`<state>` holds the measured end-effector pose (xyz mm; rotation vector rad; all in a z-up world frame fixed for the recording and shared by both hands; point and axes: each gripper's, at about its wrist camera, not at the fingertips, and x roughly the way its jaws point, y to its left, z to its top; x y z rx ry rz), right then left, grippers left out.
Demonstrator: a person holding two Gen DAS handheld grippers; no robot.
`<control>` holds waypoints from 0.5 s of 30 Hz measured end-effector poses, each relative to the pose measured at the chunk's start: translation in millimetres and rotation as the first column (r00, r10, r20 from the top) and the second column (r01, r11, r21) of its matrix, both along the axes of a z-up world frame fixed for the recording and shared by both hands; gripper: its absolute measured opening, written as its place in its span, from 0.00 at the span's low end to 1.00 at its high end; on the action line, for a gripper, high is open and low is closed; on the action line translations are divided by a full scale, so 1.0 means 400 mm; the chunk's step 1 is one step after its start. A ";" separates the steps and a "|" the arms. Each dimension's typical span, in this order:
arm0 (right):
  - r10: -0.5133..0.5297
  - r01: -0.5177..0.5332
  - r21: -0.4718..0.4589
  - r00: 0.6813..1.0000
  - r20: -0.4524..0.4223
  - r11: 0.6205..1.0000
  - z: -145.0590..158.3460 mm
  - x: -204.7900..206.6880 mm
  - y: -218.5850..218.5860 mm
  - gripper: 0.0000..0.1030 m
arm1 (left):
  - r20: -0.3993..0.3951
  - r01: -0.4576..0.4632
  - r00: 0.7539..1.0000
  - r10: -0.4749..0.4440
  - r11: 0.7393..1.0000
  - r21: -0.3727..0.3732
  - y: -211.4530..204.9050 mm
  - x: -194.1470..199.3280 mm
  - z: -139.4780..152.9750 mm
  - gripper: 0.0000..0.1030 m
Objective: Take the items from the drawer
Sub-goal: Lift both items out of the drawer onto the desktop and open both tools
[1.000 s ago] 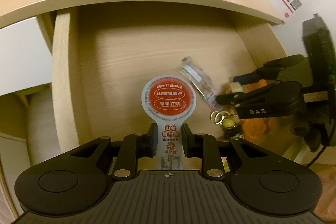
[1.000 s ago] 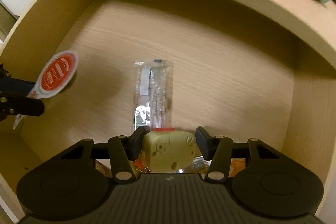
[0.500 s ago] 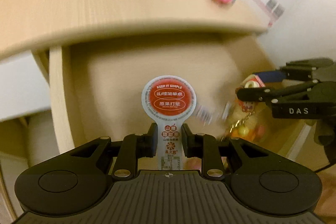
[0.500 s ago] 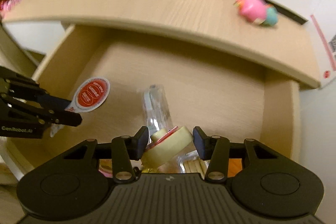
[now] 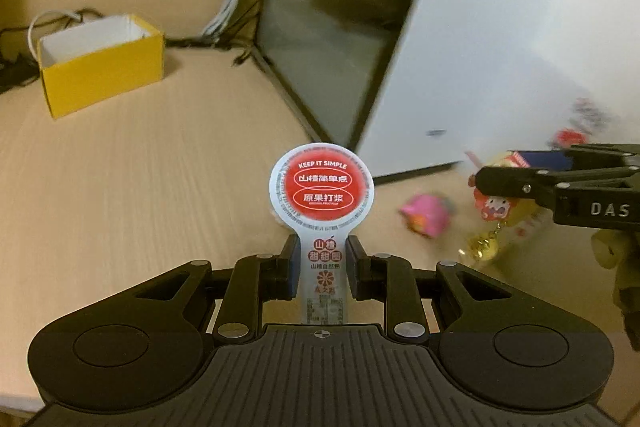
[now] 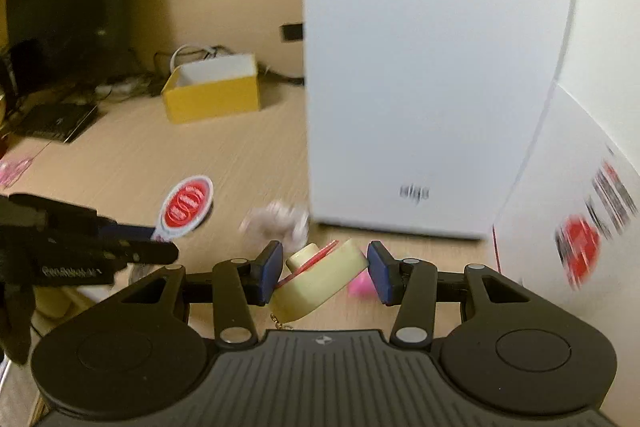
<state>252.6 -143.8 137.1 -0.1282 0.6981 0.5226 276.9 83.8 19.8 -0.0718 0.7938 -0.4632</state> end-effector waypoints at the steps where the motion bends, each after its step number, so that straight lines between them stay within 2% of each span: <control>1: 0.001 -0.001 0.008 1.000 -0.006 1.000 -0.009 0.027 0.010 0.45 | -0.017 -0.007 1.000 0.007 1.000 0.010 -0.010 0.025 -0.020 0.26; 6: 0.031 -0.032 -0.016 0.997 -0.074 0.999 -0.122 0.155 0.078 0.45 | -0.081 -0.035 0.996 0.044 0.993 0.114 -0.040 0.091 -0.095 0.29; 10: 0.031 -0.037 -0.043 0.989 -0.142 0.998 -0.216 0.224 0.103 0.45 | -0.106 -0.060 0.992 0.074 0.989 0.135 -0.029 0.106 -0.120 0.29; 15: 0.030 -0.036 -0.038 0.988 -0.149 0.999 -0.249 0.244 0.101 0.42 | -0.102 -0.071 0.991 0.085 0.988 0.133 -0.028 0.118 -0.119 0.30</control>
